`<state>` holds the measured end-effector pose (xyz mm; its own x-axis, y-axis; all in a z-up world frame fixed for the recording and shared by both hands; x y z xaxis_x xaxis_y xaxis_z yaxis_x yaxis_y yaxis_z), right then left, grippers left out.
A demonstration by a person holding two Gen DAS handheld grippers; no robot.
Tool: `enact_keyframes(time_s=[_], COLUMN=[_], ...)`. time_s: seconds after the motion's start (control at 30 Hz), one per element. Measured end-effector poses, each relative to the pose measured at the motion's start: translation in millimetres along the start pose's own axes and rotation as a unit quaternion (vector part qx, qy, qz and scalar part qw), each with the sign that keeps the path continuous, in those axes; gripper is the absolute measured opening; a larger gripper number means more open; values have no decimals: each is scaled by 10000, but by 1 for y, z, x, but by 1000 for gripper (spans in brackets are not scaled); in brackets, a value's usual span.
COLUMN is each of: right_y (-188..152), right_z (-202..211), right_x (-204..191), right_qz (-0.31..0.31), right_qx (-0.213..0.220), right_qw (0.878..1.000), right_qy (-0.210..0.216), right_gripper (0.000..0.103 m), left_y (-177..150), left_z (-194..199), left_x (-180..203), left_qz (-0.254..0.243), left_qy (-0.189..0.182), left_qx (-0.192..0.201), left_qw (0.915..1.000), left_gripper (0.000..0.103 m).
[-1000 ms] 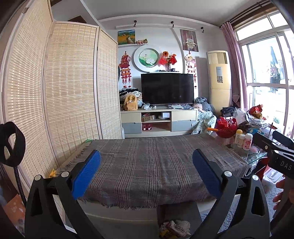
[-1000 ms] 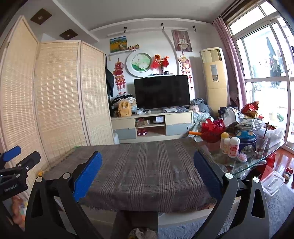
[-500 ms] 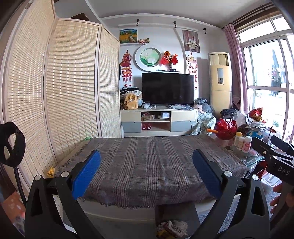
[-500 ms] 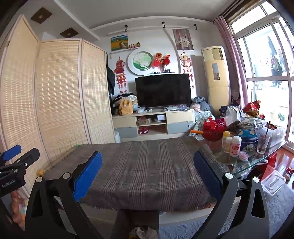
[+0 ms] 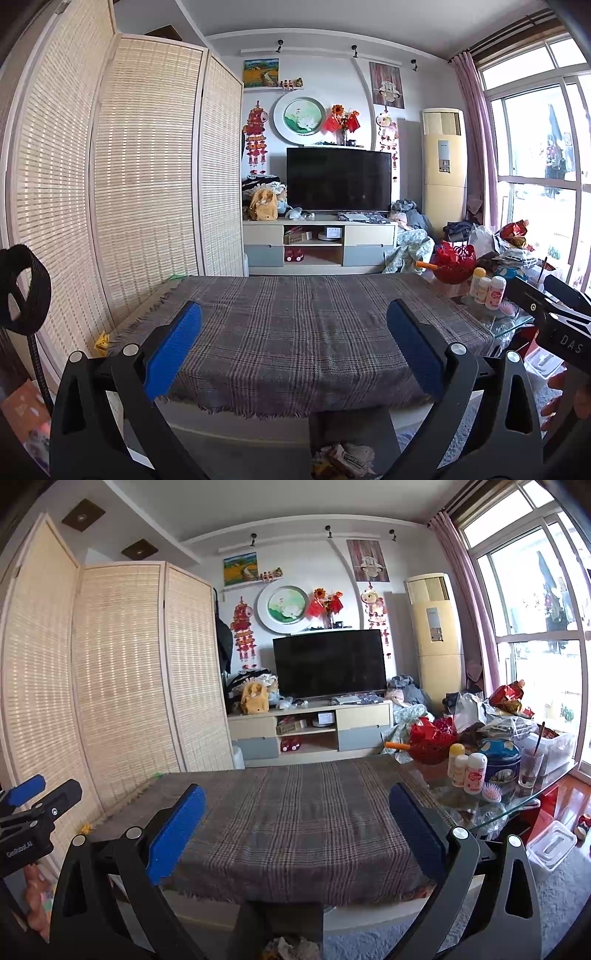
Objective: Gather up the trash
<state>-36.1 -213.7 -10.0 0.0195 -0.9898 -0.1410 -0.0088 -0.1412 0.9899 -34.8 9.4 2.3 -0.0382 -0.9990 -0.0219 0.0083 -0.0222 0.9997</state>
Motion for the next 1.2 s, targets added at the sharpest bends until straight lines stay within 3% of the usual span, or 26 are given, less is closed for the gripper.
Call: enact_keyframes(time_s=[1.2], right_y=[-2], right_z=[1], right_x=[-1], right_qz=[-111], right_qx=[-69], right_qw=[9999], right_qy=[97], right_gripper=[100], left_y=[2], left_z=[0], left_x=[-3], left_qz=[26], left_qy=[14], left_qx=[18], left_qw=[10000], left_gripper=[95])
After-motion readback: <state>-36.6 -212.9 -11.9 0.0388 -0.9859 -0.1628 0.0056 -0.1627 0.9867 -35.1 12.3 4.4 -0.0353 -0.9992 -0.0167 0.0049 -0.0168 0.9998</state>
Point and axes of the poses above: each gripper's, at about its wrist camera, not at the fingertips, and z roughly against the way its jaws point, x to its right, y to its top, the point moved 3 cm from there along -z, roughly the way its jaws point, and after that the axes turned 12 degrees about x, right-handed, at the moved point
